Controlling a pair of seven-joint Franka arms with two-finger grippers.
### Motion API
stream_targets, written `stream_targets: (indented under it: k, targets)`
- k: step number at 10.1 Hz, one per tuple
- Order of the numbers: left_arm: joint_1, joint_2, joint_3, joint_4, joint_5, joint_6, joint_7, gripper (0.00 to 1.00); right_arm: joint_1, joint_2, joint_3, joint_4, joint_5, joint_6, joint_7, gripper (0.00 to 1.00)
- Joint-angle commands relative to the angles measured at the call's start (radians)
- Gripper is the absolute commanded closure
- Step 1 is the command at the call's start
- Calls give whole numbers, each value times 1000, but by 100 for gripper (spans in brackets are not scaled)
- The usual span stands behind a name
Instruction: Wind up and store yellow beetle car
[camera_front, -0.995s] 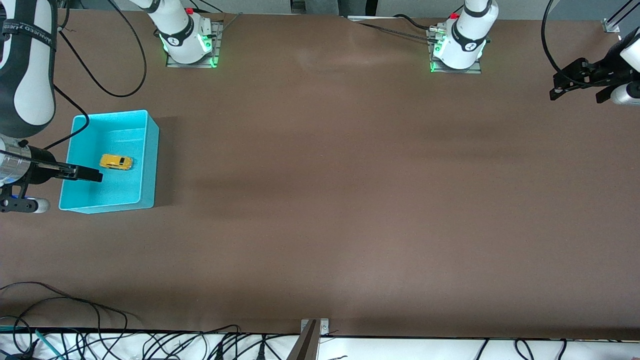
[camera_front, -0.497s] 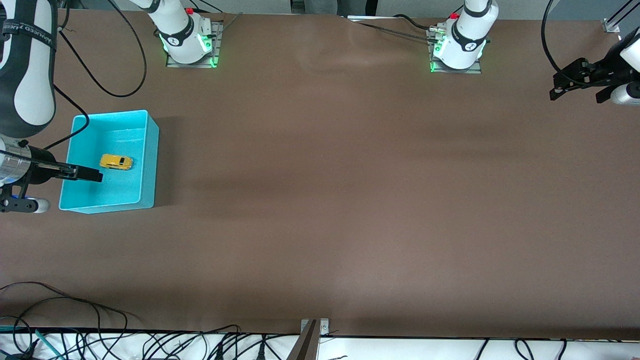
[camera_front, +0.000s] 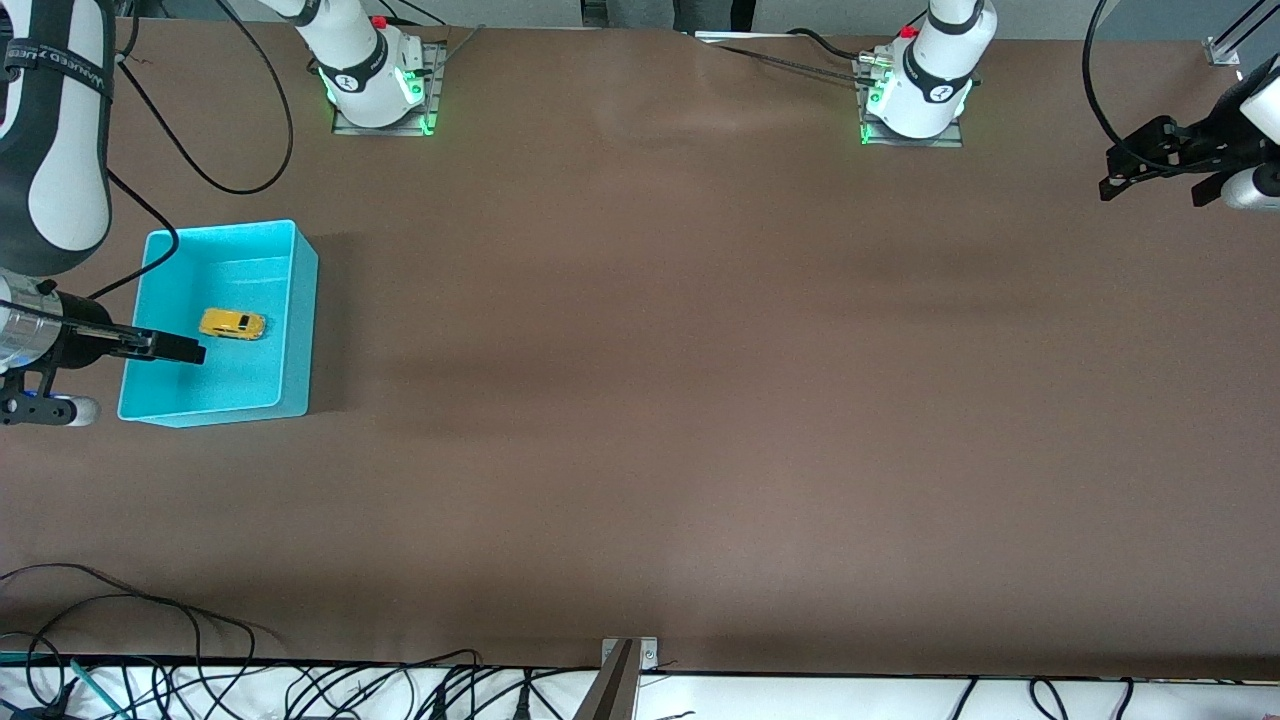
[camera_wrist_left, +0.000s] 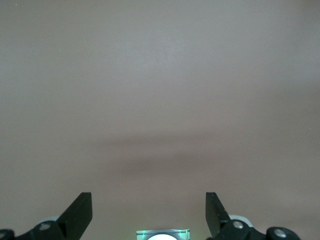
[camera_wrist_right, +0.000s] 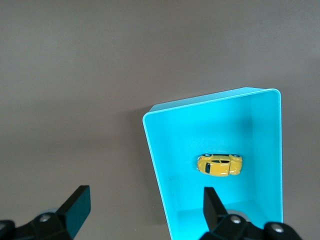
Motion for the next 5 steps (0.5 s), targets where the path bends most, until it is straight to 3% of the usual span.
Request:
stream_targets:
  k: [1,5]
  targets:
    - [0,15,-3,33,10,-21,9,0,3,-8,2,-3,-13,-12,12,0]
    - [0,15,-3,33,10,-26,10,0,3,-8,2,-3,-15,-16,12,0]
